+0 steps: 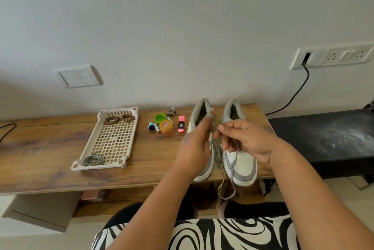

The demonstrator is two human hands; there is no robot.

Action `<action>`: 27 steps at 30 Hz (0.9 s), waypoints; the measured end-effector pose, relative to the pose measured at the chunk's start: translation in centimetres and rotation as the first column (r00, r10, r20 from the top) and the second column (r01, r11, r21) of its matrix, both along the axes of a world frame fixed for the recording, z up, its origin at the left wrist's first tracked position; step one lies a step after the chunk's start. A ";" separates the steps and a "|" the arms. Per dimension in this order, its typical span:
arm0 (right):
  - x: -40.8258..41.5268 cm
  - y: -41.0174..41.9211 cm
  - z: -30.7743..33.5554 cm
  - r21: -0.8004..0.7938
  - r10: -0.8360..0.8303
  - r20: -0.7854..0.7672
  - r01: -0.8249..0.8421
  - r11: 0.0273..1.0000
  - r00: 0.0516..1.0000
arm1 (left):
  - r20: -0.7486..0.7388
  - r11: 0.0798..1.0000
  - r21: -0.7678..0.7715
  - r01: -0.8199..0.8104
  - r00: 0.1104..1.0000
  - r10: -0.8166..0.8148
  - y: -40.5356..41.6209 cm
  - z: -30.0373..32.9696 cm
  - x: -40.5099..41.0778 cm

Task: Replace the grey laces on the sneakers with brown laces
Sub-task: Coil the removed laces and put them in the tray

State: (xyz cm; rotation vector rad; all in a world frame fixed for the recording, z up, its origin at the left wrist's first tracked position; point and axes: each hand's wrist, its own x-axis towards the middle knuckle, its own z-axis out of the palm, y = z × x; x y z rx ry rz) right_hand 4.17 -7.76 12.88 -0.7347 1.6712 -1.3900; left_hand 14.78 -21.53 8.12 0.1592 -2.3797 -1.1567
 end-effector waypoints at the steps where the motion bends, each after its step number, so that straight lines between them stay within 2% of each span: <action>1: 0.0 0.0 0.1 -0.042 -0.015 0.064 0.018 0.999 0.998 | 0.035 0.997 -0.074 0.005 0.999 -0.002 0.2 0.0 -0.1; 3: 0.0 0.2 0.3 -0.108 -0.052 0.168 0.071 0.992 0.984 | 0.076 0.989 -0.142 0.036 0.997 -0.025 0.6 0.0 -0.1; 5: -0.2 0.3 0.3 -0.141 -0.087 0.240 0.124 0.982 0.967 | 0.108 0.986 -0.147 0.072 0.992 -0.057 0.7 0.0 -0.1; 10: -0.8 0.2 0.3 -0.251 -0.171 0.431 0.300 0.920 0.886 | 0.244 0.977 0.024 0.210 0.947 -0.210 1.1 0.1 0.1; 14: -0.9 -0.1 0.0 -0.242 -0.233 0.449 0.368 0.898 0.863 | 0.236 0.927 0.325 0.185 0.934 -0.269 1.5 0.5 -0.1; 20: -0.8 0.0 0.1 -0.273 -0.206 0.441 0.349 0.897 0.873 | 0.214 0.787 0.609 0.102 0.934 -0.287 1.7 0.8 -0.2; 23: -0.7 -0.1 0.1 -0.294 -0.189 0.428 0.334 0.896 0.884 | 0.228 0.763 0.639 0.098 0.923 -0.309 1.5 1.0 -0.2; 27: -0.7 -0.1 -0.1 -0.284 -0.213 0.417 0.350 0.893 0.883 | 0.254 0.802 0.583 0.129 0.909 -0.331 1.5 1.0 -0.1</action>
